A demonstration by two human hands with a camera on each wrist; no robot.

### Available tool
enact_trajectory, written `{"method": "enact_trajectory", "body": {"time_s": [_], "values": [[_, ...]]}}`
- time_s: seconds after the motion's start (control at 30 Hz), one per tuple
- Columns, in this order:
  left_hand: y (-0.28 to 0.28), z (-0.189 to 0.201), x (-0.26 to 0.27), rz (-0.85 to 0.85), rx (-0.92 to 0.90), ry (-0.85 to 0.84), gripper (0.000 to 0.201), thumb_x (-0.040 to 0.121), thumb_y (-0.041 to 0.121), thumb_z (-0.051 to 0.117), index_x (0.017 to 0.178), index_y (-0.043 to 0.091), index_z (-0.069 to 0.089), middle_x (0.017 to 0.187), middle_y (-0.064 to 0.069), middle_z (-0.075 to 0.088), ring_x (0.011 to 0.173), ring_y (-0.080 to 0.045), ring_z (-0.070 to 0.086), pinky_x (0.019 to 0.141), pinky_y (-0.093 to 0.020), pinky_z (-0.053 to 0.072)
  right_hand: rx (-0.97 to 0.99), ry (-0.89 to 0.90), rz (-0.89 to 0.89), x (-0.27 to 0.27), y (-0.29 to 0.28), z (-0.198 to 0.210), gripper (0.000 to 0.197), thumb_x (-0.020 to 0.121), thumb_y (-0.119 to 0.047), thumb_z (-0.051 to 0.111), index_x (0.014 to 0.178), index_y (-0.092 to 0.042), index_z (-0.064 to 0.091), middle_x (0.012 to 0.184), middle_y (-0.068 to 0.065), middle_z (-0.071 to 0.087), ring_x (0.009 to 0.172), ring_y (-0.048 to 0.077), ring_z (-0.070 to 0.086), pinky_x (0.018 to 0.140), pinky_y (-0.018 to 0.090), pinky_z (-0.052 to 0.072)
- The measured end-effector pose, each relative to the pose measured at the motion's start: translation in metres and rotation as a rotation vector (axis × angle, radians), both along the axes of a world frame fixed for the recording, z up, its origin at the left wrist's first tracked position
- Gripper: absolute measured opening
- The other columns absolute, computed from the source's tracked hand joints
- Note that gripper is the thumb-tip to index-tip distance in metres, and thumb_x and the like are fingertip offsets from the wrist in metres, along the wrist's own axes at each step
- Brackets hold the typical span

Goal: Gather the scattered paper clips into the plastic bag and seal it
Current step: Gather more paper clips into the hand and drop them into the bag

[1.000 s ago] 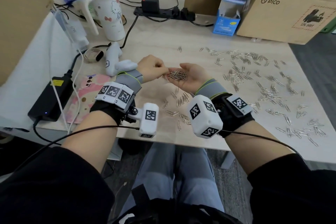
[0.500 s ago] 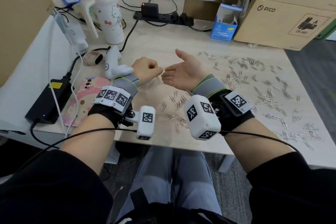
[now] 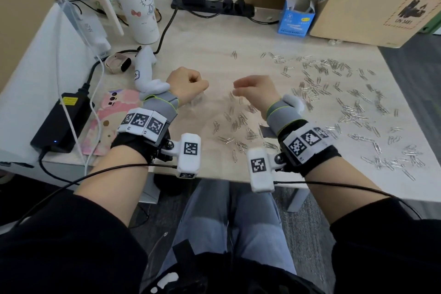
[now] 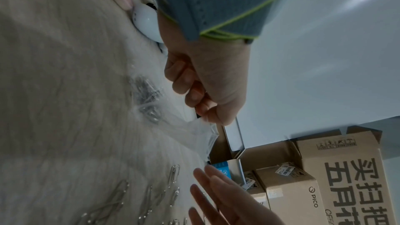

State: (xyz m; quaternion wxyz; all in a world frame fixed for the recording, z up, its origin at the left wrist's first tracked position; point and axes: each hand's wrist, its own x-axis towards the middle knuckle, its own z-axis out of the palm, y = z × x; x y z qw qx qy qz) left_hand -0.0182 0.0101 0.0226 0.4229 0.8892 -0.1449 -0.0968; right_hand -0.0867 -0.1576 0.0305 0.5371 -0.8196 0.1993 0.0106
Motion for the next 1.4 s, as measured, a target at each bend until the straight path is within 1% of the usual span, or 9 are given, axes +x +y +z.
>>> {"method": "enact_trajectory", "body": {"time_s": [0.1, 0.2, 0.37, 0.57, 0.7, 0.87, 1.07, 1.23, 1.4], "values": [[0.0, -0.005, -0.004, 0.005, -0.006, 0.008, 0.016, 0.059, 0.03, 0.048, 0.047, 0.019, 0.049, 0.037, 0.006, 0.046, 0.044, -0.01, 0.037, 0.051, -0.025, 0.033, -0.431, 0.106, 0.257, -0.005, 0.016, -0.009, 0.059, 0.074, -0.034, 0.075, 0.126, -0.014, 0.058, 0.13, 0.004, 0.054, 0.126, 0.018, 0.045, 0.105, 0.028, 0.036], [-0.001, -0.008, -0.007, 0.008, 0.0, -0.002, 0.016, 0.058, 0.031, 0.049, 0.045, 0.02, 0.049, 0.036, 0.007, 0.047, 0.037, -0.004, 0.039, 0.049, -0.024, 0.032, -0.644, 0.132, 0.438, -0.009, 0.031, -0.02, 0.069, 0.068, -0.048, 0.076, 0.123, -0.012, 0.057, 0.131, 0.009, 0.047, 0.127, 0.026, 0.038, 0.105, 0.036, 0.035], [-0.006, -0.012, -0.011, -0.023, 0.028, -0.005, 0.022, 0.07, 0.022, 0.062, 0.05, 0.02, 0.052, 0.053, 0.006, 0.052, 0.059, -0.015, 0.046, 0.058, -0.025, 0.036, -0.703, 0.042, 0.395, -0.024, 0.033, -0.028, 0.029, 0.078, -0.028, 0.065, 0.105, -0.019, 0.068, 0.118, 0.008, 0.05, 0.115, 0.027, 0.045, 0.093, 0.034, 0.043], [-0.018, -0.004, -0.032, -0.141, 0.08, 0.108, 0.028, 0.075, 0.03, 0.069, 0.054, 0.016, 0.055, 0.049, 0.002, 0.059, 0.035, -0.009, 0.048, 0.042, -0.016, 0.037, -0.652, 0.102, 0.31, -0.038, 0.006, -0.022, 0.019, 0.078, -0.011, 0.06, 0.088, -0.017, 0.075, 0.087, 0.004, 0.064, 0.093, 0.025, 0.063, 0.07, 0.025, 0.048], [-0.021, 0.0, -0.049, -0.298, 0.189, 0.219, 0.025, 0.069, 0.031, 0.078, 0.066, 0.01, 0.065, 0.063, -0.005, 0.068, 0.048, -0.017, 0.063, 0.046, -0.021, 0.049, -0.606, 0.077, 0.228, -0.049, -0.008, -0.023, 0.019, 0.079, -0.009, 0.059, 0.086, -0.017, 0.075, 0.092, 0.005, 0.072, 0.091, 0.022, 0.065, 0.071, 0.022, 0.047], [-0.017, -0.002, -0.059, -0.269, 0.301, 0.184, 0.036, 0.052, 0.02, 0.089, 0.071, 0.006, 0.061, 0.066, -0.006, 0.063, 0.053, -0.024, 0.061, 0.066, -0.043, 0.059, -0.506, -0.041, 0.151, -0.064, -0.023, -0.018, 0.027, 0.076, -0.02, 0.07, 0.103, -0.015, 0.071, 0.109, 0.003, 0.068, 0.102, 0.018, 0.061, 0.077, 0.019, 0.041], [-0.018, -0.009, -0.069, -0.212, 0.437, 0.052, 0.055, 0.05, 0.031, 0.089, 0.094, 0.012, 0.062, 0.095, -0.003, 0.06, 0.083, -0.022, 0.059, 0.072, -0.033, 0.053, -0.525, 0.051, 0.081, -0.089, -0.041, -0.017, 0.065, 0.065, -0.04, 0.081, 0.123, -0.02, 0.061, 0.123, 0.004, 0.053, 0.111, 0.019, 0.054, 0.087, 0.025, 0.041], [-0.037, -0.015, -0.081, -0.239, 0.413, -0.005, 0.03, 0.063, 0.027, 0.082, 0.085, 0.014, 0.068, 0.084, -0.002, 0.065, 0.079, -0.018, 0.06, 0.075, -0.027, 0.049, -0.589, 0.259, 0.11, -0.116, -0.061, -0.022, 0.081, 0.056, -0.047, 0.084, 0.126, -0.018, 0.056, 0.125, 0.009, 0.053, 0.113, 0.024, 0.053, 0.097, 0.031, 0.042], [-0.056, -0.023, -0.096, -0.246, 0.281, -0.013, 0.021, 0.07, 0.013, 0.077, 0.088, 0.008, 0.07, 0.072, 0.001, 0.063, 0.061, -0.009, 0.056, 0.055, -0.005, 0.042, -0.541, 0.194, 0.076, -0.125, -0.058, -0.033, 0.066, 0.06, -0.031, 0.086, 0.117, -0.014, 0.058, 0.114, 0.011, 0.057, 0.109, 0.026, 0.054, 0.086, 0.029, 0.042]]}}
